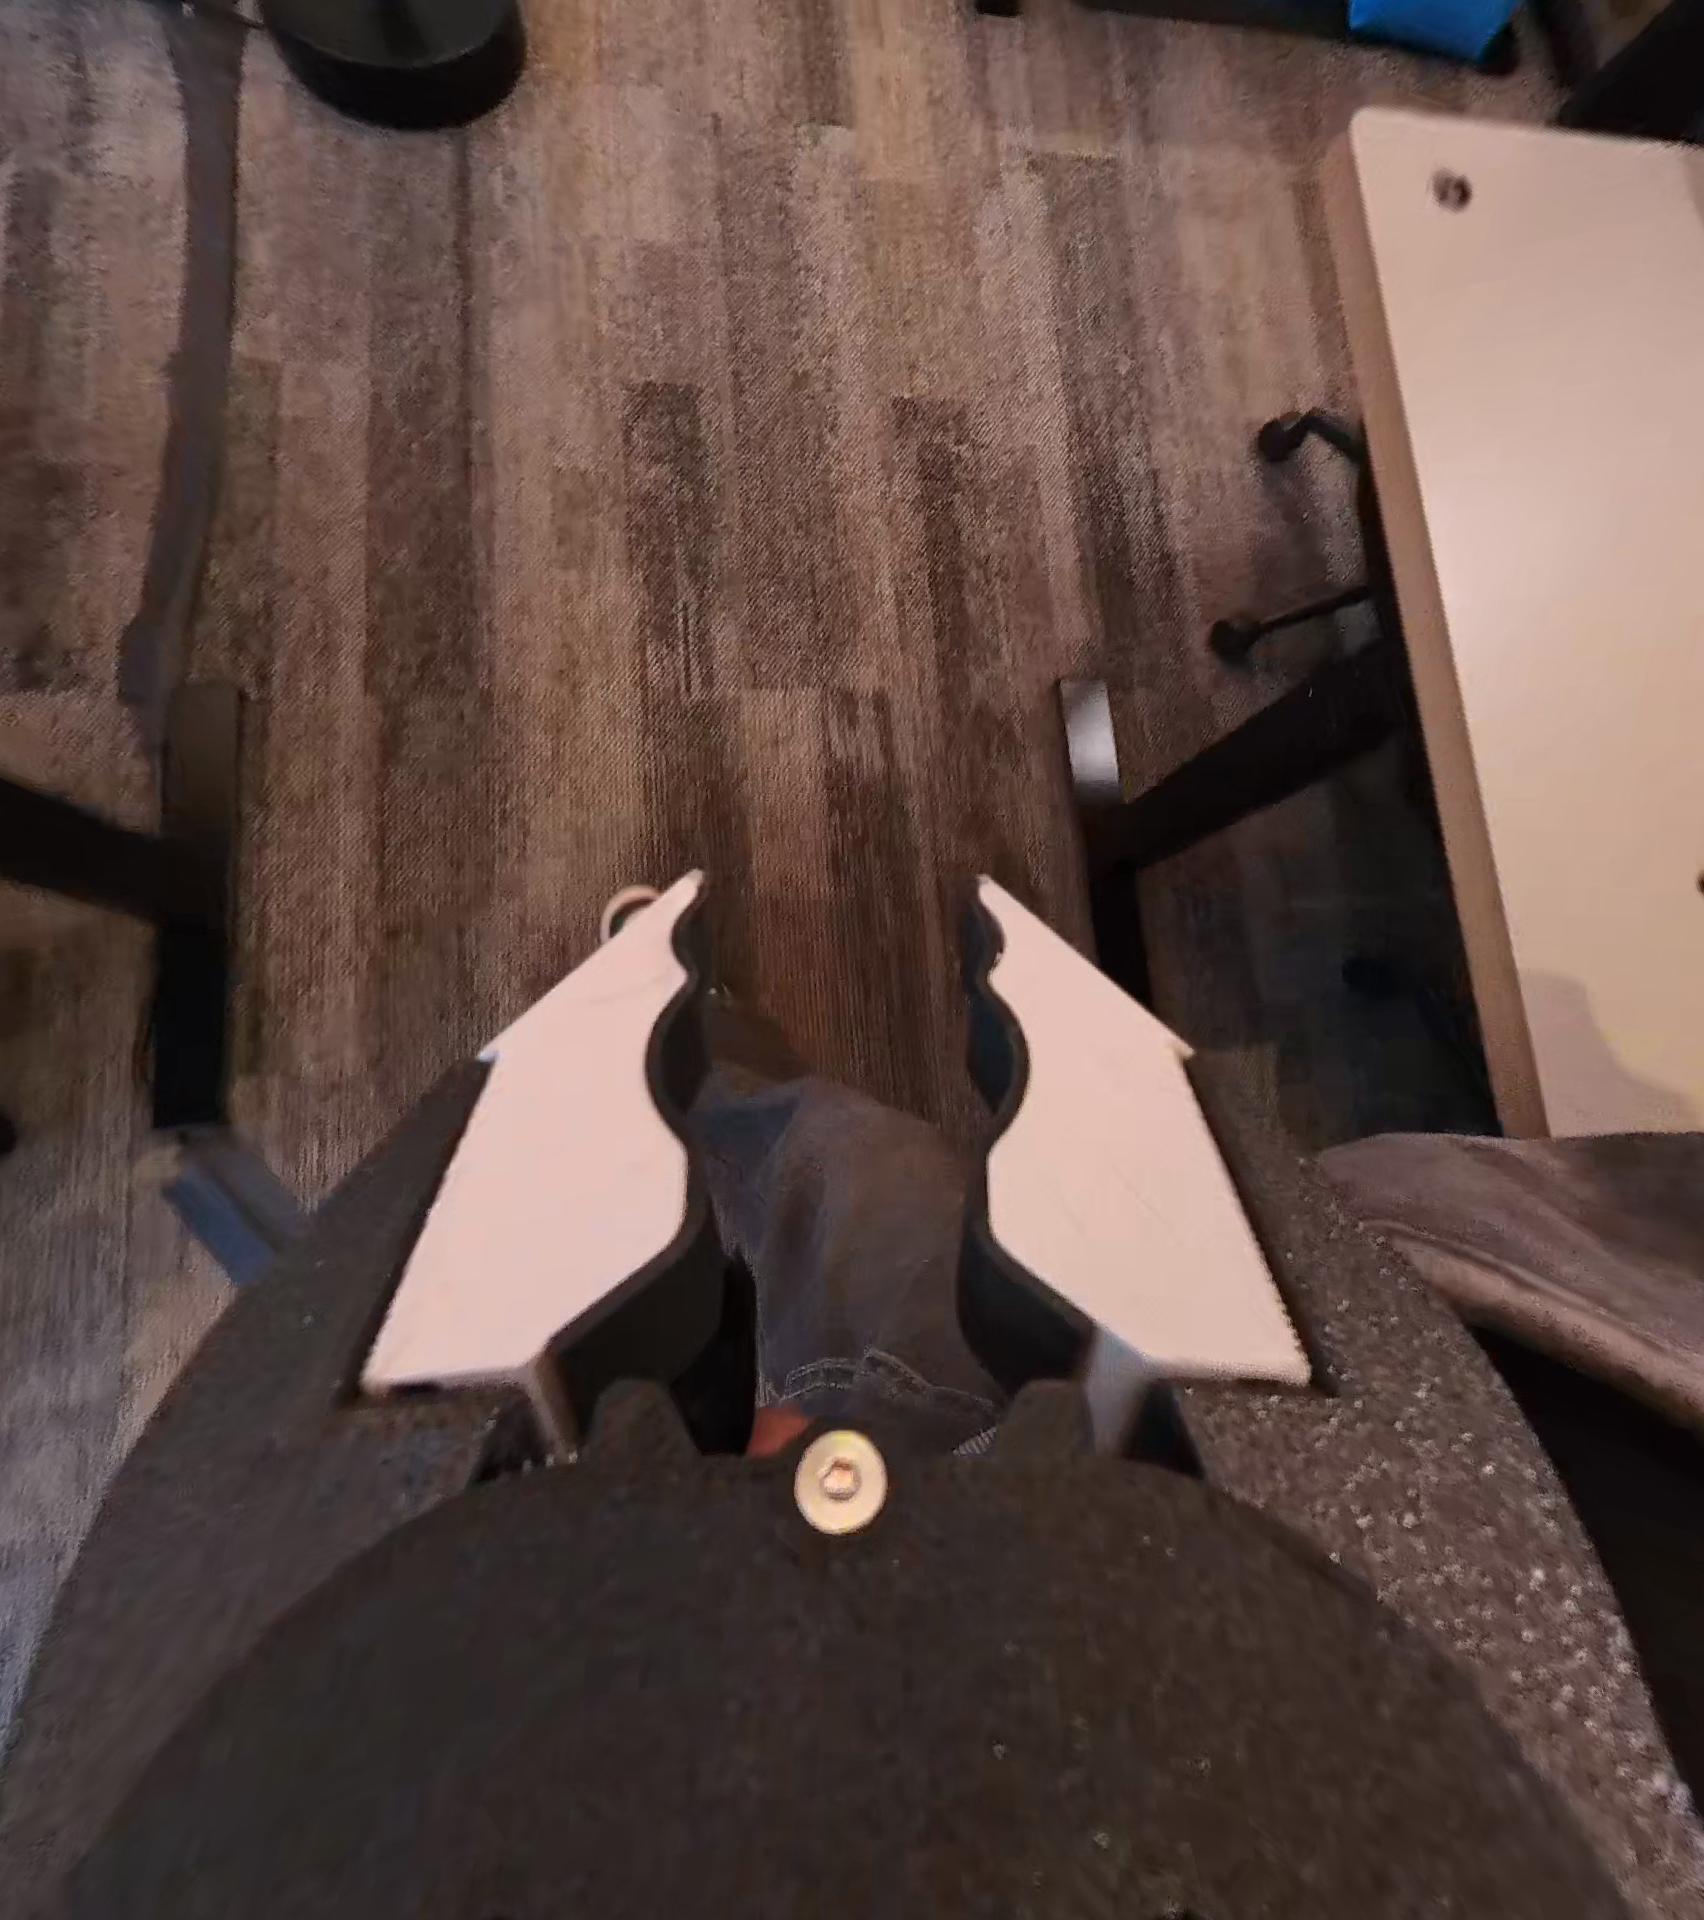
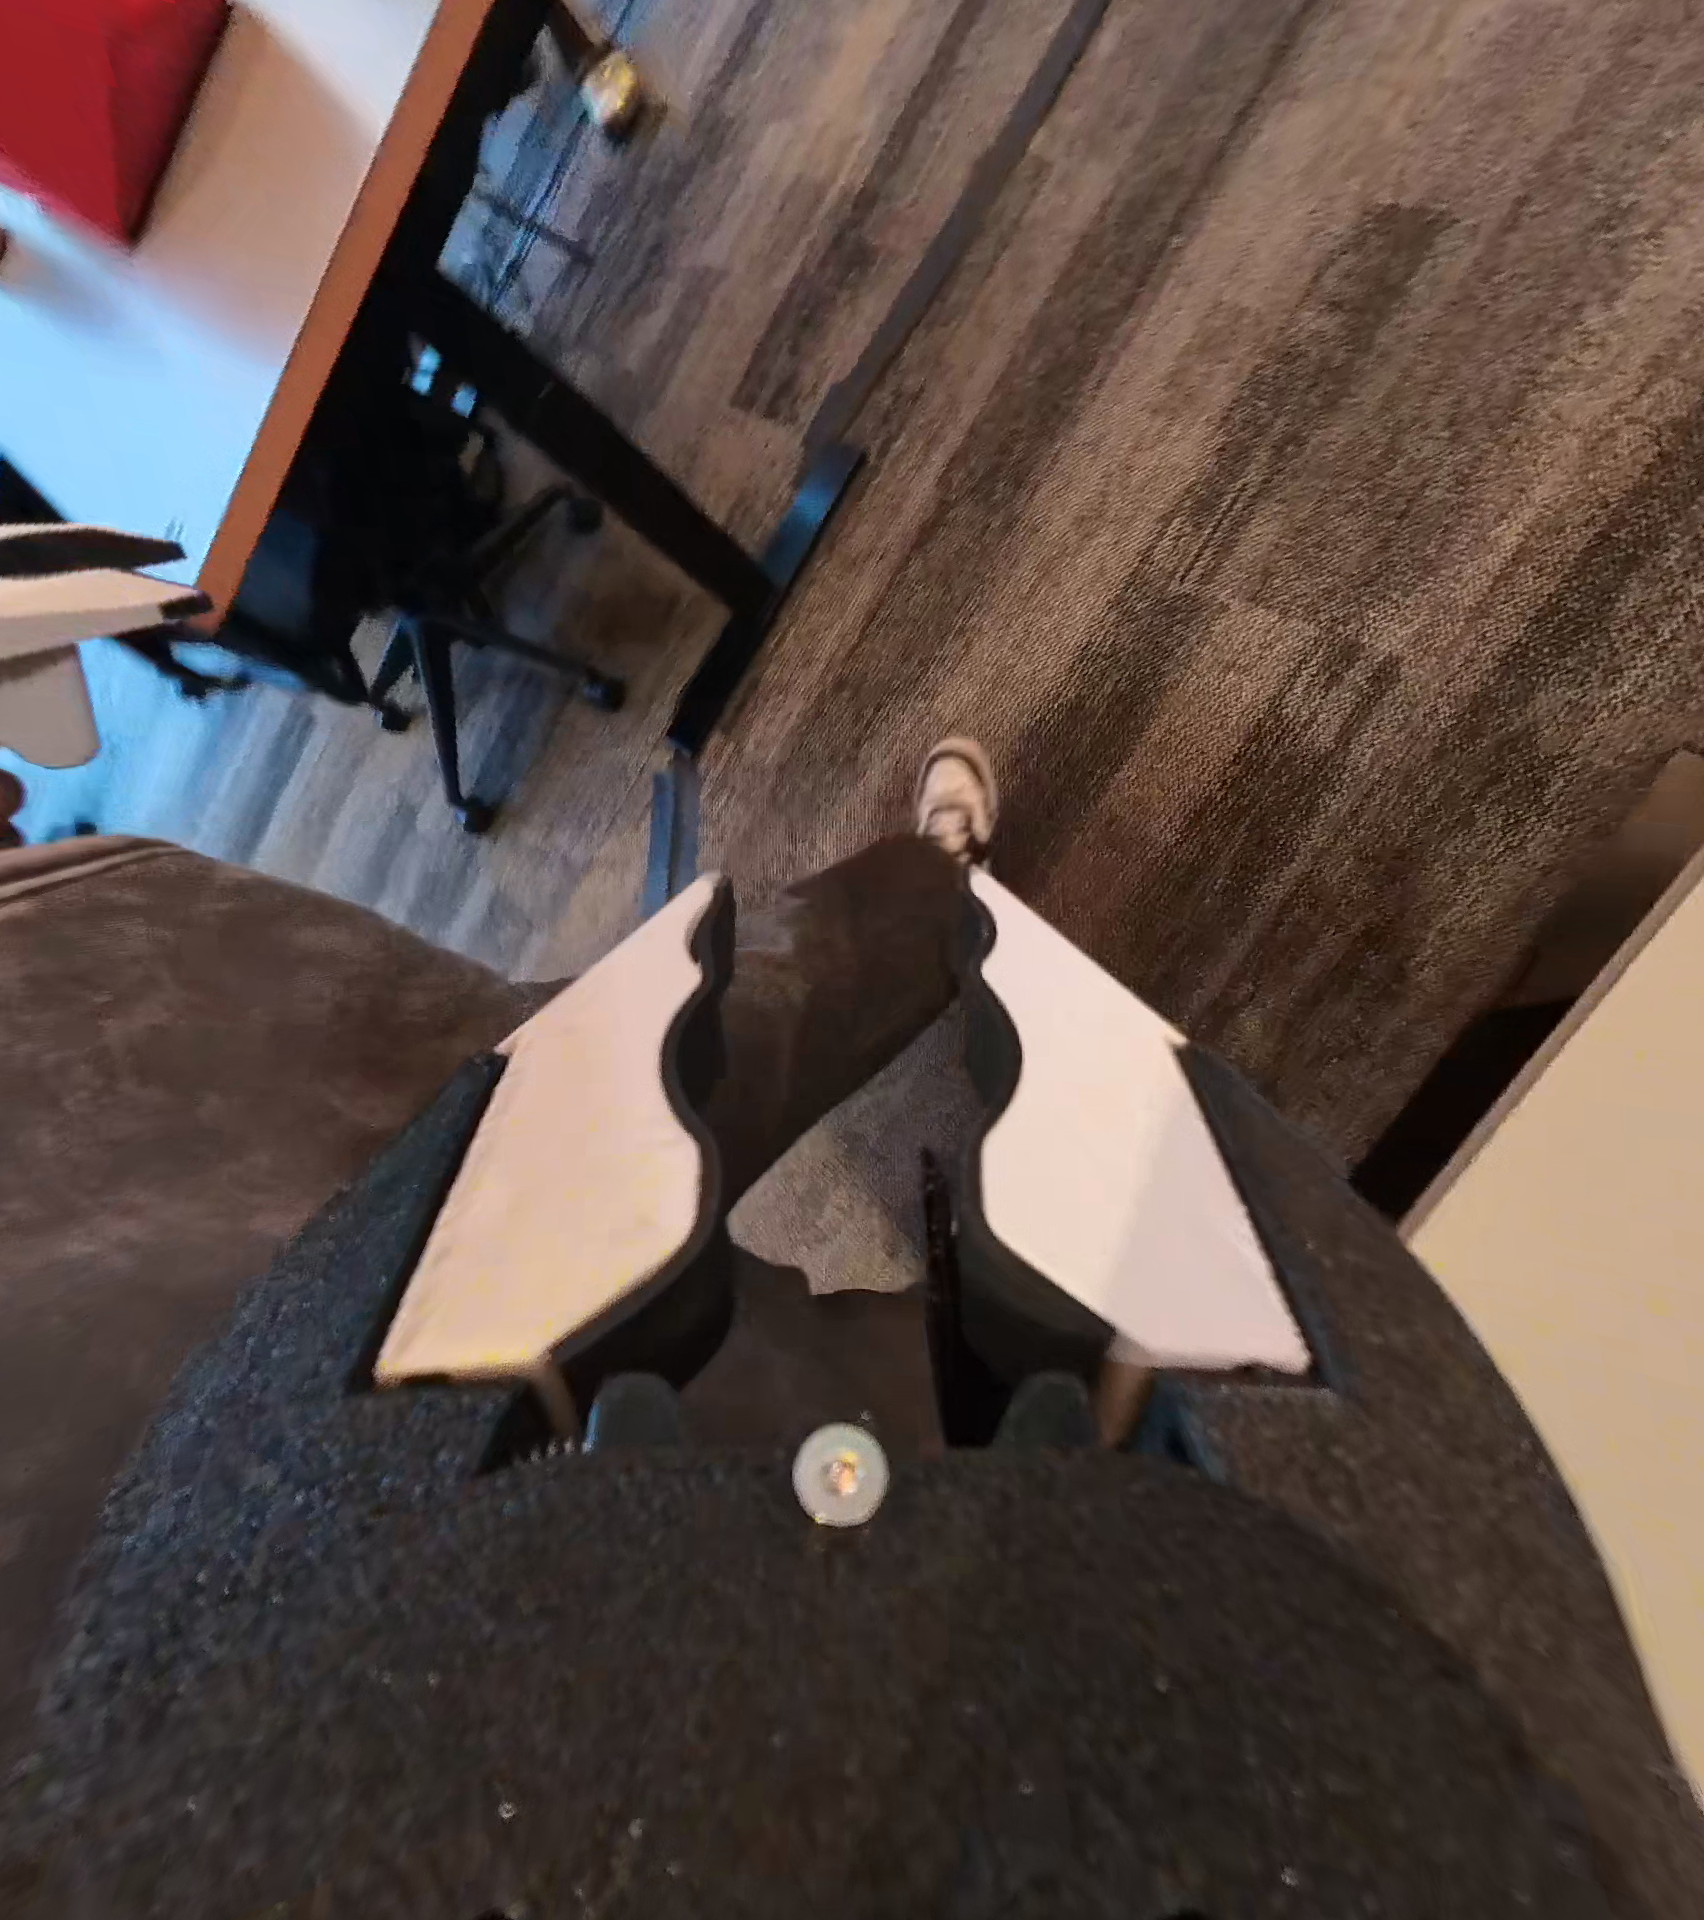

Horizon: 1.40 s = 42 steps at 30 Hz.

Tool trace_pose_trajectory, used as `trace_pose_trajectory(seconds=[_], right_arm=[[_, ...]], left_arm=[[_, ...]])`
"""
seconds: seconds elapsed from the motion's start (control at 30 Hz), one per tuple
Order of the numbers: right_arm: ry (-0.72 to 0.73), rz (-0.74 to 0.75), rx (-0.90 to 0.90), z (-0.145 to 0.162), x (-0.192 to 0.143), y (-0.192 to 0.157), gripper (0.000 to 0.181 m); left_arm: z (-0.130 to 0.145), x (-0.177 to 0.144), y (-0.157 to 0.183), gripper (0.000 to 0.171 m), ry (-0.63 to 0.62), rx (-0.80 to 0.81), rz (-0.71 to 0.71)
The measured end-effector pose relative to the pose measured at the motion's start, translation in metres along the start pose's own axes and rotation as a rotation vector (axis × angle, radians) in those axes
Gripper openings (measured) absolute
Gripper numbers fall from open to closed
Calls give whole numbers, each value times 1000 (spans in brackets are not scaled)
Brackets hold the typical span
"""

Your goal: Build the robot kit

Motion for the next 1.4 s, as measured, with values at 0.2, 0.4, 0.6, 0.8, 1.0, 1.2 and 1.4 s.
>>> trace_pose_trajectory(seconds=[0.2, 0.4, 0.6, 0.8, 1.0, 1.2, 1.4], right_arm=[[5, 91, 268, -103, 81, 77, 41], [103, 227, 290, -257, 102, 137, 38], [216, 282, 431, -357, 136, 244, 34], [292, 272, 504, -479, 168, 420, 36], [352, 328, 384, -652, 101, 597, 34], [403, 425, 334, -759, 32, 743, 35], [408, 478, 462, -790, 10, 900, 35]], left_arm=[[-156, 146, -60, 46, -34, 124, 86], [-321, 271, -75, 45, -99, 289, 229], [-464, 418, -37, 44, -110, 439, 323], [-580, 581, 76, 38, -148, 554, 411], [-745, 698, 247, 38, -119, 681, 530], [-863, 814, 399, 38, -103, 801, 637], [-918, 968, 567, 38, -199, 1005, 720]])
Point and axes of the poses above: each gripper's, where its closed fingertips meet, x out along the fingers, z out of its underside, y = z × x across the jaws, the point moved 1 cm from there along -x, back along the fingers, and after that the axes turned 2 degrees about -z, right-handed, at the moved point
